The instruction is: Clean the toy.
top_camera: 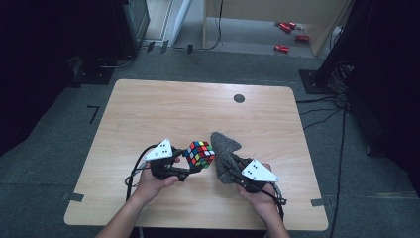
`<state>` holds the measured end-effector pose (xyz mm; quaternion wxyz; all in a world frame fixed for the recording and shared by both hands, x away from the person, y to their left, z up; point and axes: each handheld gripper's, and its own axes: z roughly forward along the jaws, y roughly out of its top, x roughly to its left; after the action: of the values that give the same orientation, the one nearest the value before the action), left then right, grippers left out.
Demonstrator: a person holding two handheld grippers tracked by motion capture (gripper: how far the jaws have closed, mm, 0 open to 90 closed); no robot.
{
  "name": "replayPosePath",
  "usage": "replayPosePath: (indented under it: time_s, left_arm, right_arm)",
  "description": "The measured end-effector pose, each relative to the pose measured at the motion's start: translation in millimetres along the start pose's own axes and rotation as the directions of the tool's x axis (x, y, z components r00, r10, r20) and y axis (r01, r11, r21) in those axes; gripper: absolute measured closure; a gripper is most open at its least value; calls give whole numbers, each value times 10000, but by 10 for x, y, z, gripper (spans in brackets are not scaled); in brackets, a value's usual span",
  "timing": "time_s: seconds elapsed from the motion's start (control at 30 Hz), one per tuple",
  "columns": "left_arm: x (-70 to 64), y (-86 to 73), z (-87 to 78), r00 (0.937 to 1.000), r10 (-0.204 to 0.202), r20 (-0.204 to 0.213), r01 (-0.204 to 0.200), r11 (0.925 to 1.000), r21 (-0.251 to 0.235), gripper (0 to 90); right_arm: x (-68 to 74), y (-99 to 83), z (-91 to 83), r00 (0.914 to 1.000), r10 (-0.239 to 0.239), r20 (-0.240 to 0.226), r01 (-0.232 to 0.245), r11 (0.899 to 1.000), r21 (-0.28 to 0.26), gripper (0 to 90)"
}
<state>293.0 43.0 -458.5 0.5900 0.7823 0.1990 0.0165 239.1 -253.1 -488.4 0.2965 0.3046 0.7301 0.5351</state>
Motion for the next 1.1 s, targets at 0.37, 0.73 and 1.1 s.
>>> replayPosePath:
  time_s: [0.37, 0.73, 1.1]
  left_arm:
    - [25, 3, -1, 9995, -281, -118, 283, 9995, 128, 345]
    - [53, 21, 10, 9965, -839, -2, 839, 9959, 328, 345]
    - [26, 28, 71, 9919, -1191, 450, 1151, 9899, 828, 345]
  right_arm:
    - [-77, -124, 51, 9971, 575, 507, -611, 9954, 737, 468]
    - [129, -26, 32, 9896, -1437, -98, 1420, 9846, -1023, 294]
    - [352, 3, 89, 9626, -2691, -324, 2613, 9529, -1538, 246]
